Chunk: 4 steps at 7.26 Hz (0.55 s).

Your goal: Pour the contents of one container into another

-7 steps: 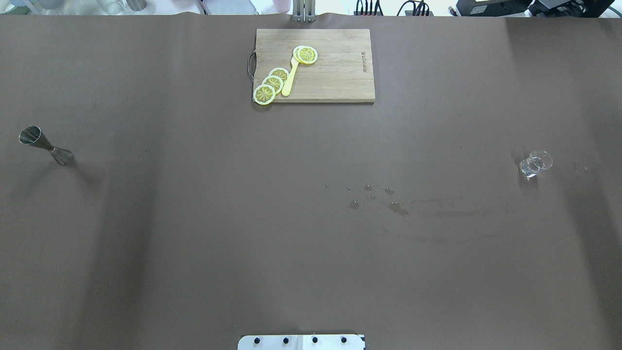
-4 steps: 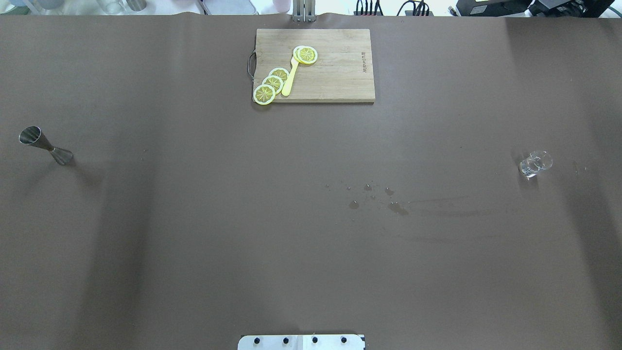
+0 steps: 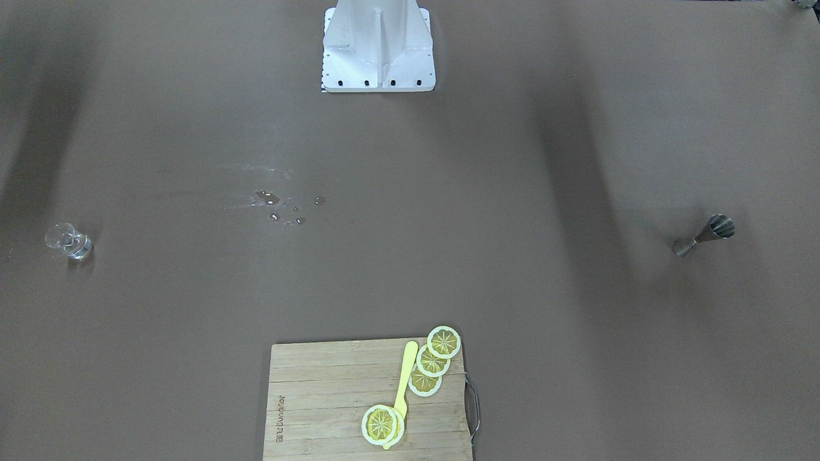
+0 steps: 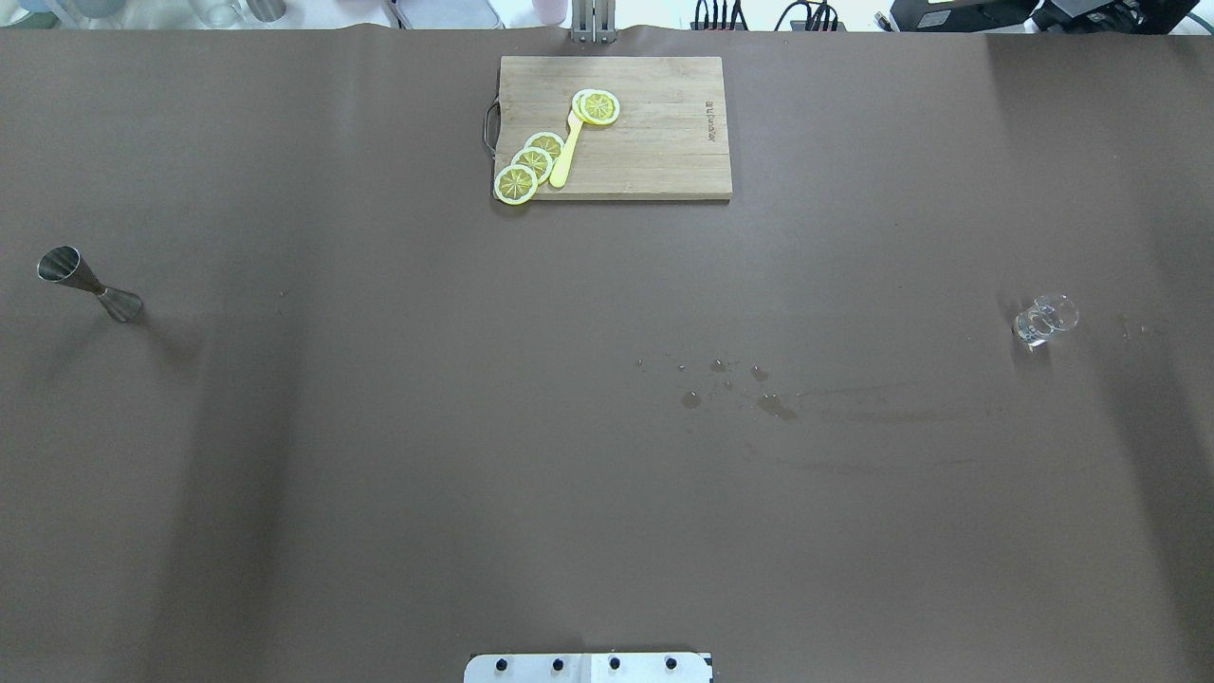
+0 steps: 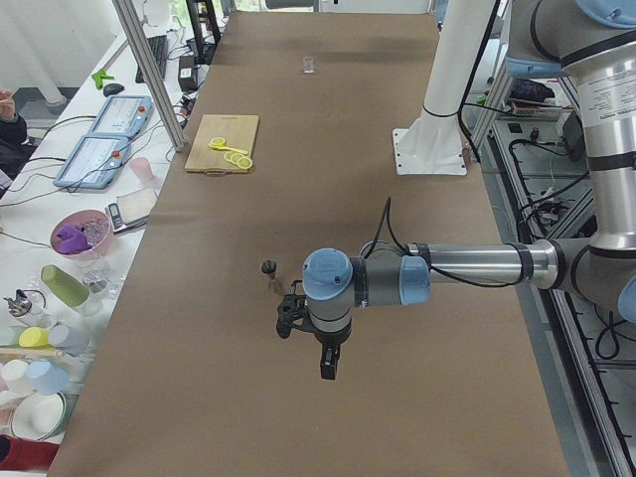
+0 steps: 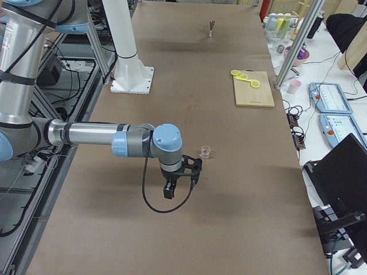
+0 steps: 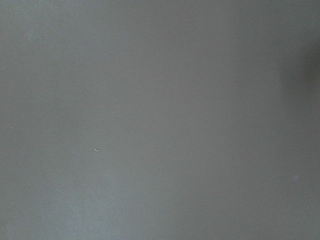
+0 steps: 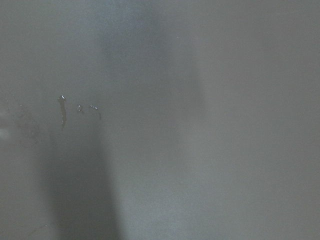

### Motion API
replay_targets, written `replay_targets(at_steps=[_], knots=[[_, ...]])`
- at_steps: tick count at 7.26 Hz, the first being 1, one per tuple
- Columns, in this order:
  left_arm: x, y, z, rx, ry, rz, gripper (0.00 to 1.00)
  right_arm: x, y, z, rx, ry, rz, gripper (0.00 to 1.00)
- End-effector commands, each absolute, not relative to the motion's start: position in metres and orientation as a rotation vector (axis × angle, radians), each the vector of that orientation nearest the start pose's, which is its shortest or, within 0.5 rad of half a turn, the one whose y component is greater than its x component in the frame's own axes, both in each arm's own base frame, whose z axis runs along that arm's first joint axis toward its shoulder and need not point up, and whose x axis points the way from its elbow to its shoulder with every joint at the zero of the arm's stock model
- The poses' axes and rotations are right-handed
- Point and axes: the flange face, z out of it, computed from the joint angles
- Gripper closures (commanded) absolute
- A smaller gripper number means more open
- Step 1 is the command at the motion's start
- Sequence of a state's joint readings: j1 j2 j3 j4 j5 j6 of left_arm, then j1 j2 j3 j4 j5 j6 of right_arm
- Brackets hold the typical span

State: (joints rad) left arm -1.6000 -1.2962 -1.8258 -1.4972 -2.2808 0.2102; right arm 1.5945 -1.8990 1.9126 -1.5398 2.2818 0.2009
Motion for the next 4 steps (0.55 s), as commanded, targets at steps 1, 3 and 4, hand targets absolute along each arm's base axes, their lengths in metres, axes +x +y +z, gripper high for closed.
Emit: replay_targets(at_steps=[1,3,4], knots=[[-0.0791,-0.3669,0.6639,-0.004,0.716,0.14,0.02,0.077,-0.3563,0.6303,-0.02,-0.714,0.2,0.0],[-0.0791,-0.3669,0.6639,-0.004,0.716,0.14,0.02,0.0764,-0.3576,0.6265,-0.012,-0.716,0.195,0.0],[-0.0791,-0.3669,0.6639,-0.004,0.716,0.141,0.02,0.0764,-0.3577,0.6263,-0.011,-0.716,0.195,0.0]])
